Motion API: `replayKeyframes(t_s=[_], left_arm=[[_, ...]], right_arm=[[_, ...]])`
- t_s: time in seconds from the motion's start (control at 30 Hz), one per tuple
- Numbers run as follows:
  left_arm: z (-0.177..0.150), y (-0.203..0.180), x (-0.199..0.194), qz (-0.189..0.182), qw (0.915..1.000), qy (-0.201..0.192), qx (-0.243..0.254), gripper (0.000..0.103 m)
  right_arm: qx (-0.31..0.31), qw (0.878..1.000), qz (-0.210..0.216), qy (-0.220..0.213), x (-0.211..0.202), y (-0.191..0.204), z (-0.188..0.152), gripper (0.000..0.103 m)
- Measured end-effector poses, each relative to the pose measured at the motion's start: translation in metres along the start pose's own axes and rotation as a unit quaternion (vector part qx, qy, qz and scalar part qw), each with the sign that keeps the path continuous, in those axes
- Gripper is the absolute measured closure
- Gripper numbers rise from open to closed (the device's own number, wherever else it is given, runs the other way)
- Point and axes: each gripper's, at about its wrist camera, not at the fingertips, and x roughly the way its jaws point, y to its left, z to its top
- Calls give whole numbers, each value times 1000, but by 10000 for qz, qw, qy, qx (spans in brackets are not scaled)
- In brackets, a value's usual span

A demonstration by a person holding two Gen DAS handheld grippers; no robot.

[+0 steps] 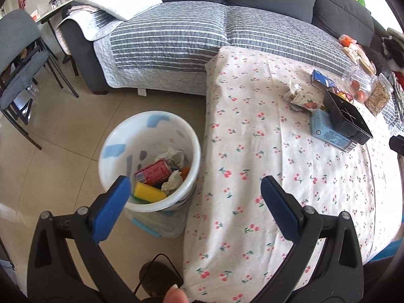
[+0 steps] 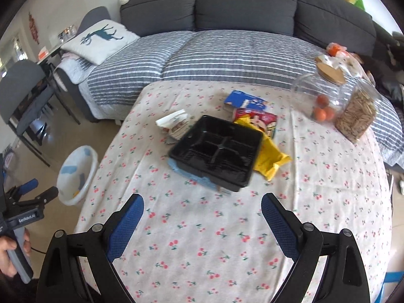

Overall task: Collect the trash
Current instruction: 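Grasp the black plastic tray by its rim with the left gripper, then grasp the white milk carton with the right gripper while the left gripper holds the tray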

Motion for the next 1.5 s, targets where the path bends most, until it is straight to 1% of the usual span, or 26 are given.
replayKeyframes(t_s=[0.1, 0.23, 0.43, 0.53, 0.6, 0.67, 0.8, 0.83, 0.9, 0.97, 1.0, 1.03, 1.07, 1.1, 1.23, 1.27, 1.4, 1.5], left_arm=[[9, -31, 7, -107, 9997, 51, 203, 1], [24, -71, 13, -286, 9990, 90, 342, 1], [49, -128, 23, -837, 9957, 157, 352, 1], [58, -153, 30, -1040, 9940, 109, 322, 5], [61, -168, 36, -1154, 9926, 145, 339, 5], [63, -181, 42, -1208, 9919, 191, 355, 5], [68, -204, 51, -1241, 9912, 160, 425, 7], [69, -209, 53, -1221, 9914, 144, 457, 9], [70, -217, 59, -1155, 9918, 150, 524, 15], [70, -221, 66, -1112, 9919, 205, 570, 23], [69, -222, 69, -1116, 9918, 240, 568, 25], [68, -224, 72, -1138, 9915, 273, 562, 30], [67, -225, 74, -1170, 9910, 303, 569, 36], [66, -226, 75, -1194, 9906, 323, 583, 40], [66, -225, 70, -1209, 9908, 189, 572, 43], [66, -223, 66, -1242, 9906, 150, 545, 47], [69, -205, 48, -1326, 9906, -39, 328, 47], [67, -186, 35, -1298, 9913, -142, 162, 47]], right_arm=[[327, 9994, -100, 66, 1, -32, -1, 8], [520, 9983, -153, 191, 3, -61, -5, 8], [767, 9963, -250, 307, 6, -97, -11, 8], [835, 9957, -242, 330, 5, -111, -12, 8], [863, 9954, -271, 324, 5, -119, -11, 8], [922, 9948, -296, 326, 6, -128, -11, 8], [1007, 9935, -364, 383, 10, -143, -15, 8], [1022, 9932, -382, 403, 11, -146, -16, 8], [1044, 9927, -410, 435, 12, -152, -18, 8], [1051, 9925, -431, 450, 12, -155, -19, 8], [1051, 9924, -439, 457, 12, -156, -20, 8], [1050, 9924, -443, 465, 13, -157, -20, 8], [1047, 9924, -445, 474, 14, -157, -20, 8], [1042, 9924, -451, 484, 15, -156, -20, 8], [1016, 9924, -474, 509, 18, -153, -19, 8], [1013, 9924, -471, 512, 18, -151, -19, 8], [964, 9929, -468, 516, 21, -142, -15, 8], [886, 9938, -414, 523, 27, -128, -9, 8]])
